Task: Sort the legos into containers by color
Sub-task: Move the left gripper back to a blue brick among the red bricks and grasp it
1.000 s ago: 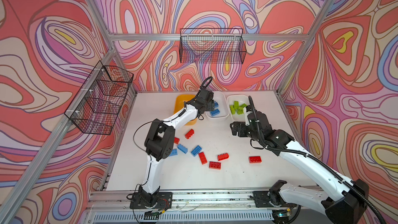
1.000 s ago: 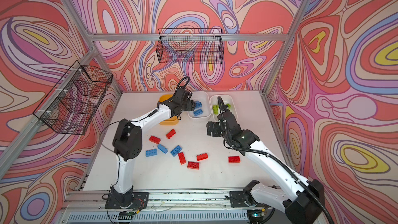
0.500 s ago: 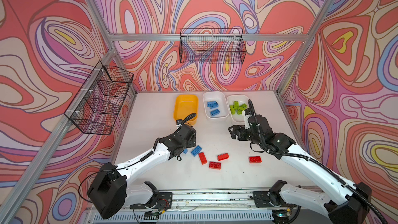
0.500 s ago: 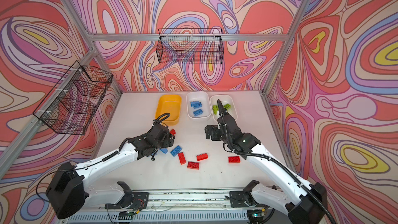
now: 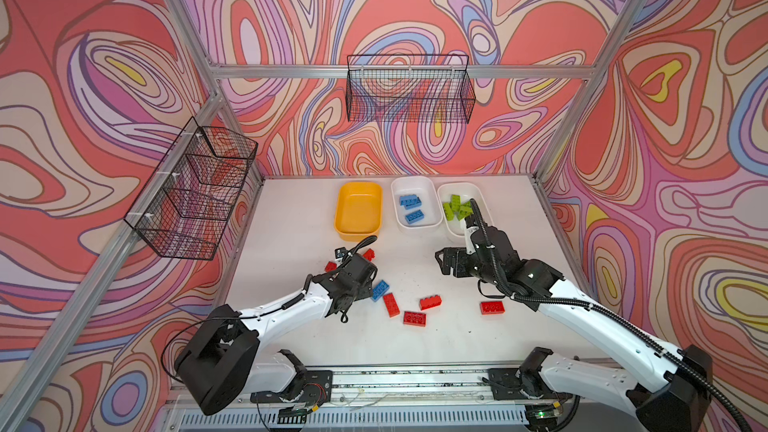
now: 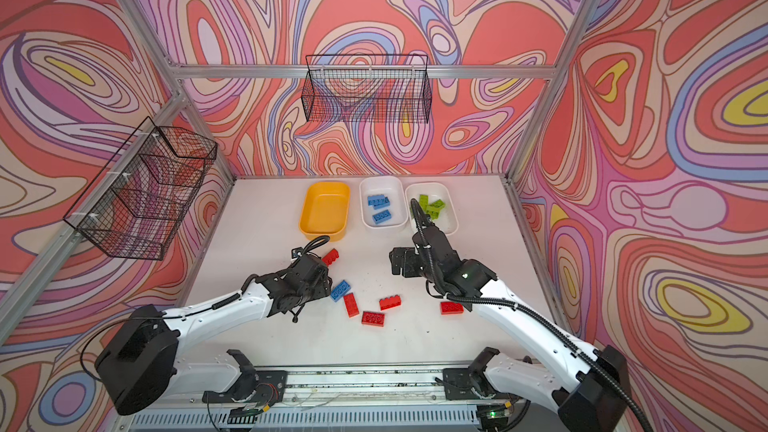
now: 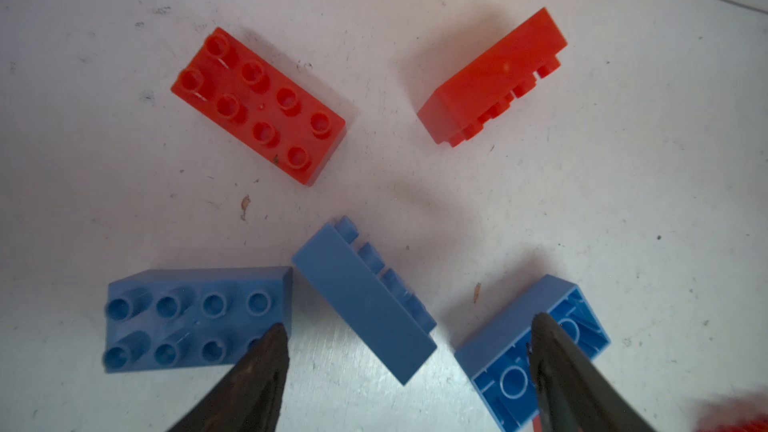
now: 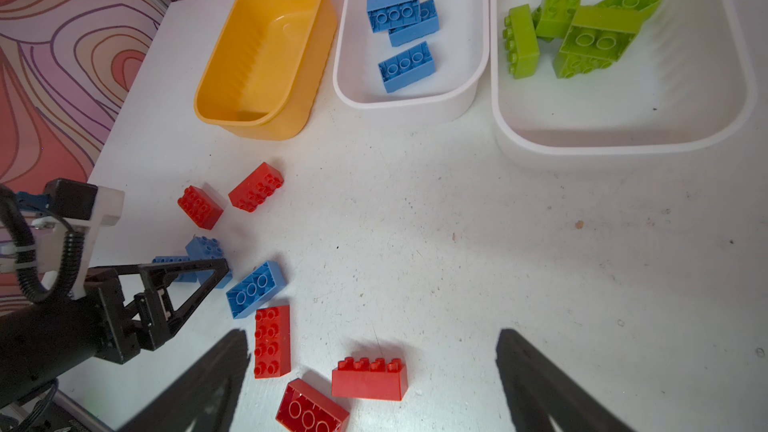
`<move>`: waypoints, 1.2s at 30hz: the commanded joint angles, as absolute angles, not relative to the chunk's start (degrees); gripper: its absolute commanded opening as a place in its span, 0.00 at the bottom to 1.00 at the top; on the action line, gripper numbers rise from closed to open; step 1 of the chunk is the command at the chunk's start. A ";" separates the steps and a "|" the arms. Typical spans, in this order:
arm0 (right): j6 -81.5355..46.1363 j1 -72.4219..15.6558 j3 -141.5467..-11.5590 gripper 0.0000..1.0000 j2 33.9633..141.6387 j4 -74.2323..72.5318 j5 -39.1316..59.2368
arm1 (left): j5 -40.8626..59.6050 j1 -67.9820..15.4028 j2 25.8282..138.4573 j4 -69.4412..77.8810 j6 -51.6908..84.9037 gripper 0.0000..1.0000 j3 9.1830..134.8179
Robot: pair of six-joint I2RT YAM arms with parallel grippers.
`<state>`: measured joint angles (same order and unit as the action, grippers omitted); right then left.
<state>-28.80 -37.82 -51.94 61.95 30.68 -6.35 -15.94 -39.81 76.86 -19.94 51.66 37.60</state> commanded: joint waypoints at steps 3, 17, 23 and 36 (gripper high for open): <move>-29.52 -38.28 -50.63 0.98 62.32 29.98 -6.66 | -16.95 -39.67 82.20 -18.62 52.61 0.74 39.45; -29.27 -38.25 -50.11 0.98 63.97 29.38 -7.17 | -14.50 -35.61 87.59 -15.84 49.60 0.61 42.18; -29.17 -38.23 -49.70 0.98 64.86 28.55 -6.94 | -14.30 -35.16 89.37 -17.12 48.62 0.42 43.82; -28.46 -38.23 -48.52 0.98 63.78 27.16 -6.55 | -14.31 -36.76 92.58 -25.09 45.58 0.01 50.51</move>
<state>-28.69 -37.95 -49.36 64.71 27.97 -6.44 -13.56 -36.03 91.24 -20.99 46.57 48.34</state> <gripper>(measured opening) 0.983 0.066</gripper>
